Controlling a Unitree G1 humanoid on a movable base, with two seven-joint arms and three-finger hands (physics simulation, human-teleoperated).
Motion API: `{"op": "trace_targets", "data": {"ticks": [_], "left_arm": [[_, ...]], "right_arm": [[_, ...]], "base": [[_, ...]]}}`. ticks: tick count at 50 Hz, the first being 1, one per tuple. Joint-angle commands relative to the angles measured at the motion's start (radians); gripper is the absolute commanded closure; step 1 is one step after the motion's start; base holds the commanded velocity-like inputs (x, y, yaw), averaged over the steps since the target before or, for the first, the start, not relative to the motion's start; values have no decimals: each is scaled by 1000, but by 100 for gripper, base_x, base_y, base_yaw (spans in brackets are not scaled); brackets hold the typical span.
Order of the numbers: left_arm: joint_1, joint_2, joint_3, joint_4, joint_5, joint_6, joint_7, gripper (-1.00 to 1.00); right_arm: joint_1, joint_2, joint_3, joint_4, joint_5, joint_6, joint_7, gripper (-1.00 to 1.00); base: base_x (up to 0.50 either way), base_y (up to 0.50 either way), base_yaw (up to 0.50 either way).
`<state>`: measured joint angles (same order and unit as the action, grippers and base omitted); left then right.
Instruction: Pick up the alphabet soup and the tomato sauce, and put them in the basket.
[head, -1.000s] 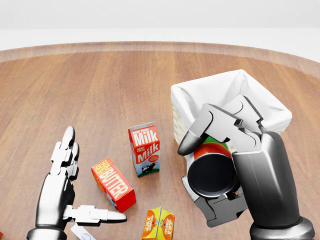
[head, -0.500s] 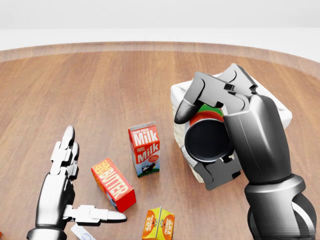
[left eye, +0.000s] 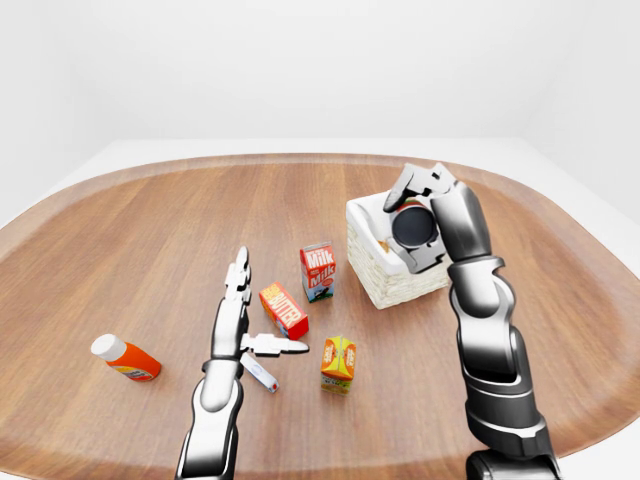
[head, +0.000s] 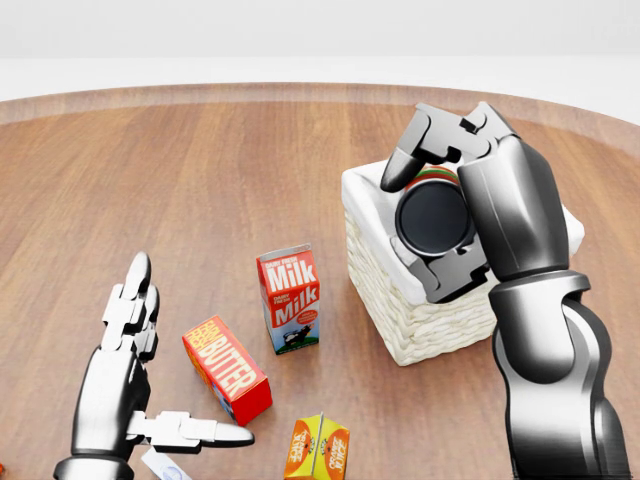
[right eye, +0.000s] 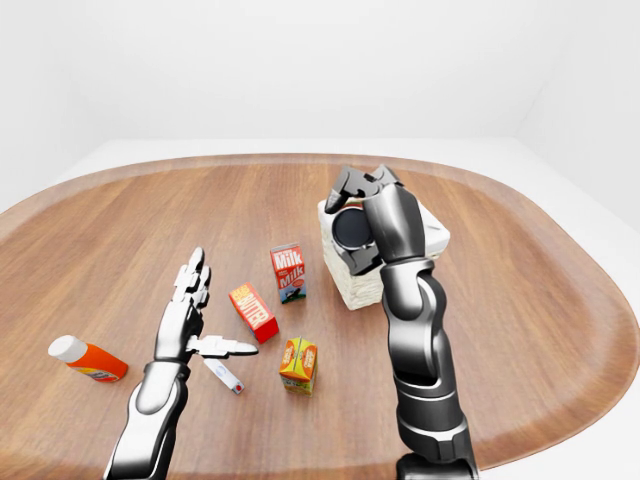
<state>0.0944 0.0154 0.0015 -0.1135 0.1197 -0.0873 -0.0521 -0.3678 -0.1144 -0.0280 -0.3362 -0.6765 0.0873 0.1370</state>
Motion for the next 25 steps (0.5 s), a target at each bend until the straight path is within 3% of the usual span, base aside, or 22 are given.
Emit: {"op": "trace_targets", "data": {"ticks": [1,11,25], "left_arm": [[-2,1,1,1,-4,0,-5,-100],[-7,1,3,0,-5,0,-4,-100],[-14,0,5,10,-9,0,1,-100]], "right_arm": [[-83,-37,-30,155,-21,0,-45,100],[-150,-57,-31,293,-46,-13,-85,100],[-268,-100,-34,564,-59,-94,-176,100]], "base": [[0,0,0],[0,0,0],[0,0,0]]}}
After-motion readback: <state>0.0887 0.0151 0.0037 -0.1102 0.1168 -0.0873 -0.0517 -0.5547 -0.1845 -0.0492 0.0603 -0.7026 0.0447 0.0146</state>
